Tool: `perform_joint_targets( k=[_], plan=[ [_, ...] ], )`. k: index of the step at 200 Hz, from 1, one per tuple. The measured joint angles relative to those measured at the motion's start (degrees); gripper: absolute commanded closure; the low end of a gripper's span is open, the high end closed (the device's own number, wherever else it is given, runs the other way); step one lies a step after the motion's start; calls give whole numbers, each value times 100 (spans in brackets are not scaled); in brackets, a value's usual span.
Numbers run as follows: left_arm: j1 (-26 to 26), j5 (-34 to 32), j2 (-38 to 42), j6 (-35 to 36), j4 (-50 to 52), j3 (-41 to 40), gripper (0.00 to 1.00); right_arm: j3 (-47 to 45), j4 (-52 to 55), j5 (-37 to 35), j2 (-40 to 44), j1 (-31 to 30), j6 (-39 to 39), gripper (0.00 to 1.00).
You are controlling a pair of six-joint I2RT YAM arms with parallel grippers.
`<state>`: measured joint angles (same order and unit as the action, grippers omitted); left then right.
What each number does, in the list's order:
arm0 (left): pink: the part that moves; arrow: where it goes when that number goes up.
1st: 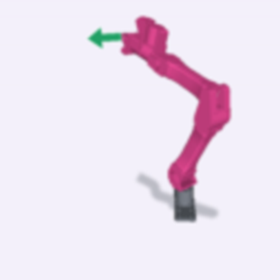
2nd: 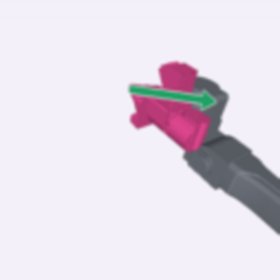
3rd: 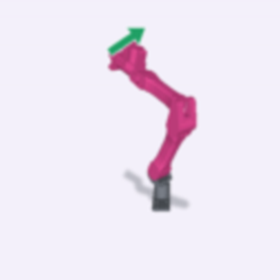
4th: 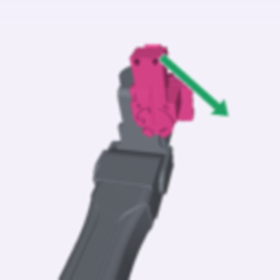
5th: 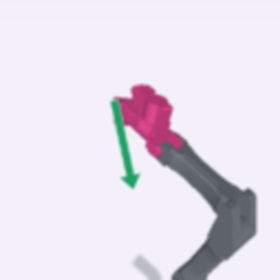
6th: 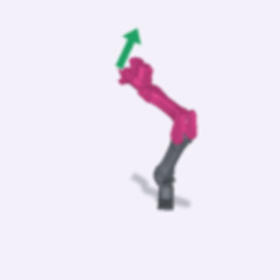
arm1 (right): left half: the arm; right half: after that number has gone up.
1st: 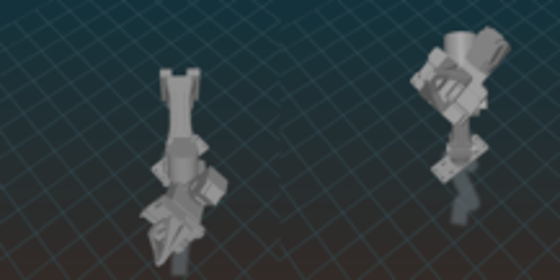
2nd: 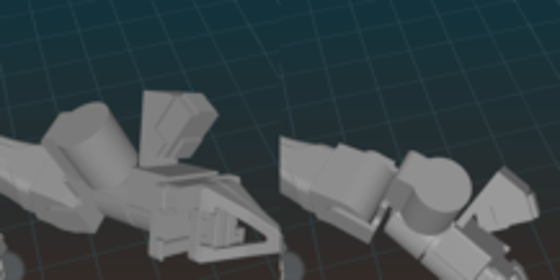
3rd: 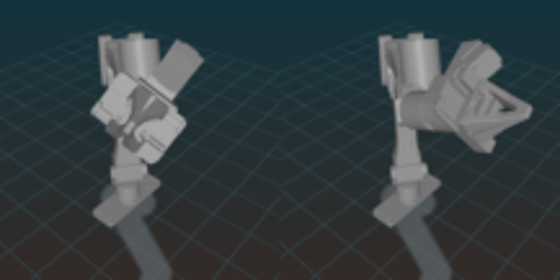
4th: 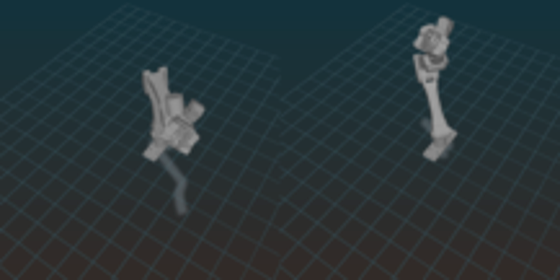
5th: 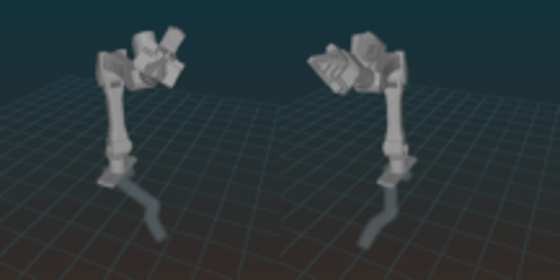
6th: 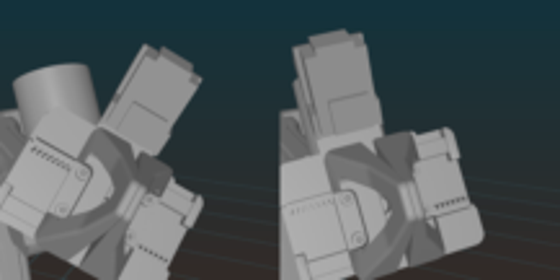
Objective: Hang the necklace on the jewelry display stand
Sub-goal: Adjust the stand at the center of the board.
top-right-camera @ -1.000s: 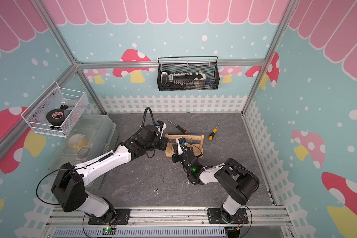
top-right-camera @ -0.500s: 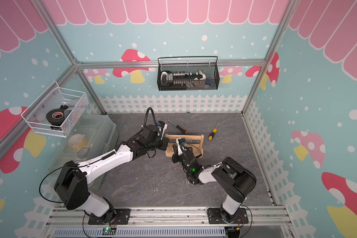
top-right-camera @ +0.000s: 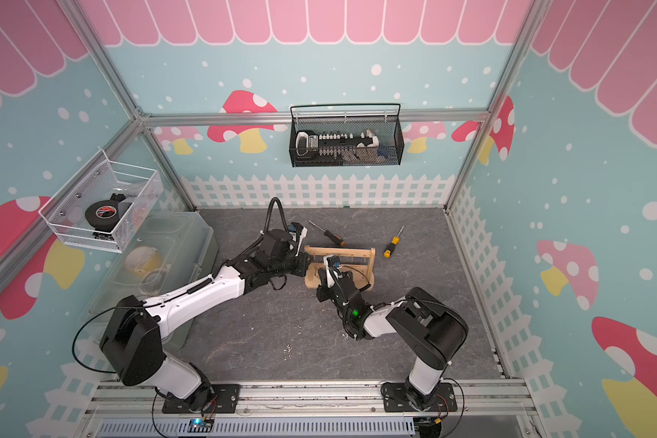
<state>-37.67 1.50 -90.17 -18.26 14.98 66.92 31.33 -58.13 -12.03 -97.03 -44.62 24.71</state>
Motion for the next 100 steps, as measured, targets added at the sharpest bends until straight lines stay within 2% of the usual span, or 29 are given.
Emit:
perform_joint_targets(
  k=[70, 100],
  plan=[
    [33, -85, 334, -514, 389, -4, 80, 20, 107, -50, 0, 0, -4, 94],
    [55, -155, 584, -691, 588, -31, 80, 31, 155, -66, 0, 0, -9, 85]
  ],
)
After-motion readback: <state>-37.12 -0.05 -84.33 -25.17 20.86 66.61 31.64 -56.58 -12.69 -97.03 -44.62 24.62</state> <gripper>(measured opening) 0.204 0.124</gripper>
